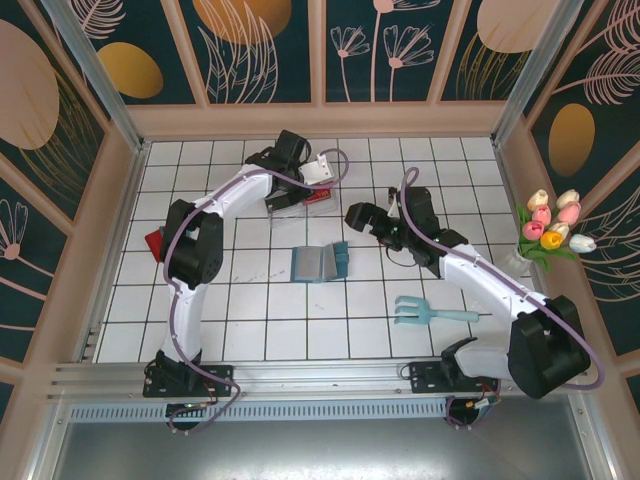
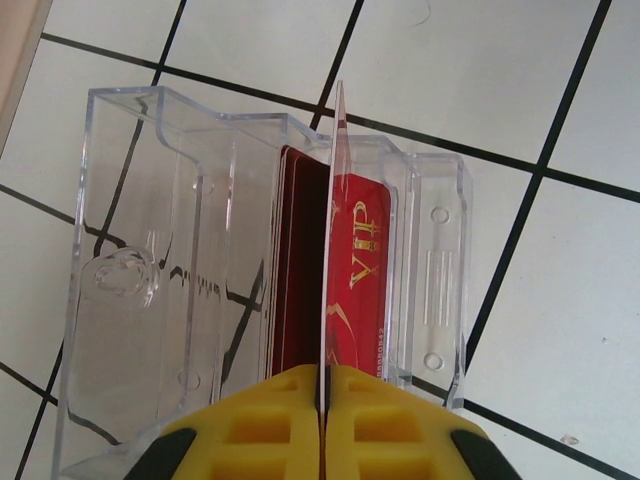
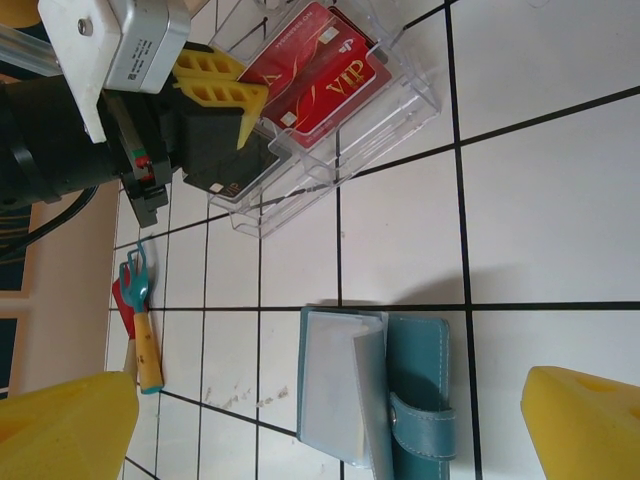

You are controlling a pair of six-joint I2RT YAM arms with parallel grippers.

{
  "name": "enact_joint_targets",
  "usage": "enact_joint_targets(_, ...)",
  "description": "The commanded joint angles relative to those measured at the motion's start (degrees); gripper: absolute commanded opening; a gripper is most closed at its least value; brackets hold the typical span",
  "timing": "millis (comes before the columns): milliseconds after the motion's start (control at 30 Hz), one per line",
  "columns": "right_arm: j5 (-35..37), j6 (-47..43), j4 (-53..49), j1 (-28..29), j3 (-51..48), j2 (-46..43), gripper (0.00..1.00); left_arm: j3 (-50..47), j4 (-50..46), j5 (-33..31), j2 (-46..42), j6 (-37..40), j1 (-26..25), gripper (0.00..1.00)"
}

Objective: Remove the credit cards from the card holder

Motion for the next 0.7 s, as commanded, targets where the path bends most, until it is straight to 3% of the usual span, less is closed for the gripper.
enact_joint_targets(0,-0.6,-0.1,-0.9,0.7,1.8,0.4,0.99,1.7,-0.9,0.4,1.7,-1.0,1.0,0.09)
enact_joint_targets(267,-1.9,0.9,0.8,0.7,1.2,-0.4,0.99,1.5,0.1,0.2,1.9,-2.0,1.2,0.25)
enact_joint_targets(467,-1.3,0.8,0.0,0.8,1.4,-0.6,0.99,1.7,0.8,0.6,1.1,-3.6,1.2,0.29)
enact_joint_targets(567,-0.8,1.1,-0.3,0.8,1.4,-0.8,0.99,0.8,1.6,0.7,-1.3,-6.5,1.2,0.32)
enact_joint_targets(667,1.1,1.6,-1.6,1.5,2.3,-0.7,0.96,-3.9,5.7,-0.5,-6.6,-12.7,1.2,0.42)
